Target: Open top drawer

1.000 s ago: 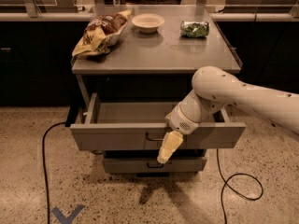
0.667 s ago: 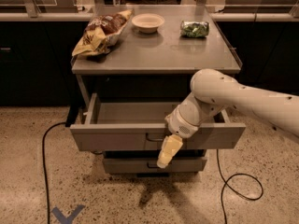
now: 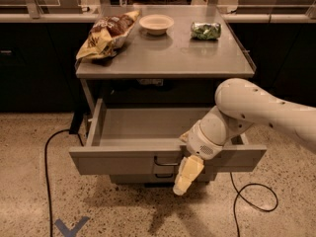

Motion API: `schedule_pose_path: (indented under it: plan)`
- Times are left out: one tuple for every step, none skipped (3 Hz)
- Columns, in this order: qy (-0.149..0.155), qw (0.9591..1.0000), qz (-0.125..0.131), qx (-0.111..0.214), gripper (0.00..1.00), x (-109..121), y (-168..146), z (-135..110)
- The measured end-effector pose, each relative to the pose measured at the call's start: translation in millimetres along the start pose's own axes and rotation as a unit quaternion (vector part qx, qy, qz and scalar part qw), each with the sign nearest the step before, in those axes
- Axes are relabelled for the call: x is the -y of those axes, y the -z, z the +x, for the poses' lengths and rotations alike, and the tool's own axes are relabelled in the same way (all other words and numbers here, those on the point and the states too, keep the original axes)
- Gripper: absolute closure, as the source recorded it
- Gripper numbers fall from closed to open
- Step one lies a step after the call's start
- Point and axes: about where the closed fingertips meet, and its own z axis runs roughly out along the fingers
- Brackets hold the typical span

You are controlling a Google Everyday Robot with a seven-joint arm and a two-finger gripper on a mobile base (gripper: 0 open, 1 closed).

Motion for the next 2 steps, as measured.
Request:
schedule_pose_path:
  plan:
    - [0.001,0.9996,-0.027,-0.004,0.0,-13.4,-15.6,3.8]
    - [0.002,0.9993,-0.036,-0.004,0.0,-21.7,-16.1,4.0]
